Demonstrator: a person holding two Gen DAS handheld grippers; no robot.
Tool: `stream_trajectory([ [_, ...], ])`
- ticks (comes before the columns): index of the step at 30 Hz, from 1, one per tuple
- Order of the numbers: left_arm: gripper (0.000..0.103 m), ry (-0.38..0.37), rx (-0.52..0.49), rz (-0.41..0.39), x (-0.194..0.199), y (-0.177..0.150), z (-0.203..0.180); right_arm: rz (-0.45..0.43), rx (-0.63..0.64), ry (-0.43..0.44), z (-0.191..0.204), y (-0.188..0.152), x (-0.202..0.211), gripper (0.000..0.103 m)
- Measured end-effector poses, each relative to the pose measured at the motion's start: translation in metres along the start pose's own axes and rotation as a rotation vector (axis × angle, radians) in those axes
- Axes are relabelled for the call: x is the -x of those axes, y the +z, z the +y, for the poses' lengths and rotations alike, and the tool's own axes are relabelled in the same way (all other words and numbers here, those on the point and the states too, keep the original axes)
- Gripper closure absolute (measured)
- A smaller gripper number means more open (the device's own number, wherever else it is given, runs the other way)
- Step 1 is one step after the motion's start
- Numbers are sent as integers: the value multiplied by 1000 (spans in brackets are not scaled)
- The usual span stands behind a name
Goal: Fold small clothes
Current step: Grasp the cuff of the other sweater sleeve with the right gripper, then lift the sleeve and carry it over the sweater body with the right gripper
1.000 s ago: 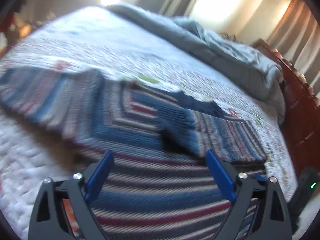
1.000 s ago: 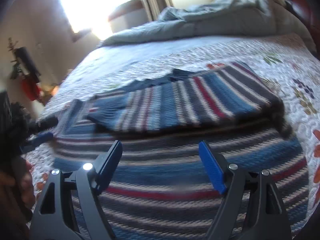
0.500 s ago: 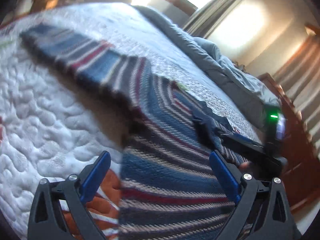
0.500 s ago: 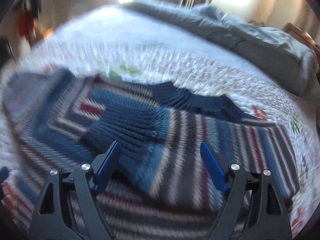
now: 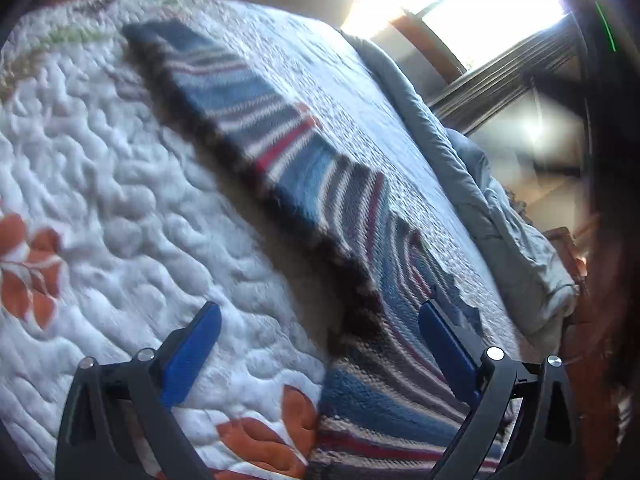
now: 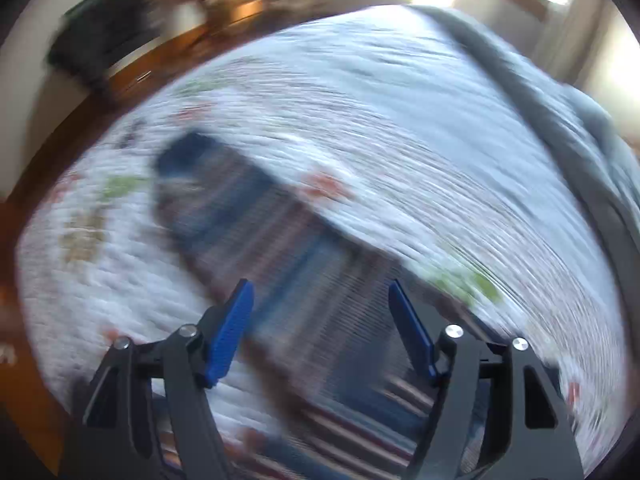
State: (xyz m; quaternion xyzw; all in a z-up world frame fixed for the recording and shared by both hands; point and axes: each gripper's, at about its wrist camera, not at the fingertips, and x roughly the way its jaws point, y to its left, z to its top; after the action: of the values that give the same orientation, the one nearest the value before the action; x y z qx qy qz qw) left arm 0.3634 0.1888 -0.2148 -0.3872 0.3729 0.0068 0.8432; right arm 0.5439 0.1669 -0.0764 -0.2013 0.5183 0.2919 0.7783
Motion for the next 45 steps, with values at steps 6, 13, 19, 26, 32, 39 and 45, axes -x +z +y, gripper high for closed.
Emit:
stream_trajectory([
  [6, 4, 2, -32, 58, -10, -2, -2, 86, 262, -27, 132, 94, -61, 47],
  [13, 4, -25, -16, 99, -11, 3, 0, 151, 461, -168, 209, 115, -154, 55],
  [19, 4, -61, 4, 120, -10, 5, 4, 140, 582, -318, 229, 115, -198, 55],
  [26, 4, -59, -20, 69, -1, 11, 4, 148, 549, -394, 226, 128, -219, 85],
  [32, 4, -79, -72, -7, 9, 15, -4, 96, 457, -354, 199, 144, -175, 94],
  [39, 4, -111, -131, -80, 22, 13, -14, -1, 281, -282, 148, 153, -85, 94],
  [45, 4, -127, -164, -83, 20, 7, -25, -104, 145, -280, 85, 135, -10, 95],
])
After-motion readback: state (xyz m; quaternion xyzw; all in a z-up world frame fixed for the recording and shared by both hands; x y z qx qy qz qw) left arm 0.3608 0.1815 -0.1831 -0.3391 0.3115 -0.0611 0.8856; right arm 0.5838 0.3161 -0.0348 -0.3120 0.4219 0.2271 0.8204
